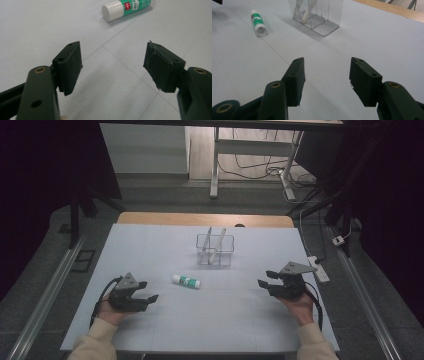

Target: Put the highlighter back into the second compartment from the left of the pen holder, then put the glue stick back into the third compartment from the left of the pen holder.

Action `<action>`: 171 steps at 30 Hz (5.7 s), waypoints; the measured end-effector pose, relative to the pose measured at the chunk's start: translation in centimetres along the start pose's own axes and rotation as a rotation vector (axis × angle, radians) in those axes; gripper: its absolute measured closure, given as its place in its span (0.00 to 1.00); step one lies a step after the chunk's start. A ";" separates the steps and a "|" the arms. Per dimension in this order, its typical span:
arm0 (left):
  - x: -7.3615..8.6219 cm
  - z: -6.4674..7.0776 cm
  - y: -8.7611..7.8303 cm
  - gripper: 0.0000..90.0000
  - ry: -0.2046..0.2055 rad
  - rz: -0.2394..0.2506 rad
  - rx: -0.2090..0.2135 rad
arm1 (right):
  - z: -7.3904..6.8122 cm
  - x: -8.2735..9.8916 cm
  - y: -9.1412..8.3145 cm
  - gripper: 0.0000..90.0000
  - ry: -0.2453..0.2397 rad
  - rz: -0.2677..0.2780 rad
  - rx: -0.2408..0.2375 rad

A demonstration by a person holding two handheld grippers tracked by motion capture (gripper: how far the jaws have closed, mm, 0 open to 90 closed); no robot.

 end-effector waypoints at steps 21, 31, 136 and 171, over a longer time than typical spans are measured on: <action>0.0 -0.1 -0.1 0.35 0.004 0.006 -0.007 | 0.4 1.1 -0.8 0.49 -0.001 -0.043 0.032; -0.9 0.2 -0.6 0.35 0.039 0.015 -0.024 | 0.2 1.1 -1.1 0.49 -0.007 -0.041 0.041; -10.3 1.8 10.4 0.72 0.746 -0.211 0.329 | 0.2 2.2 -1.1 0.47 0.003 -0.090 0.039; -10.5 3.6 5.7 0.73 0.415 -0.135 0.291 | -0.4 1.6 -1.3 0.47 -0.028 -0.061 0.039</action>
Point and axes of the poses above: each handheld gripper's, and its own axes: y roughly forward along the jaws, x roughly out of its underside, z roughly to its right, the point moved 2 cm from there along y, roughly forward along the jaws, and after that the axes turned 15 degrees about -x, right-handed, at the moved point
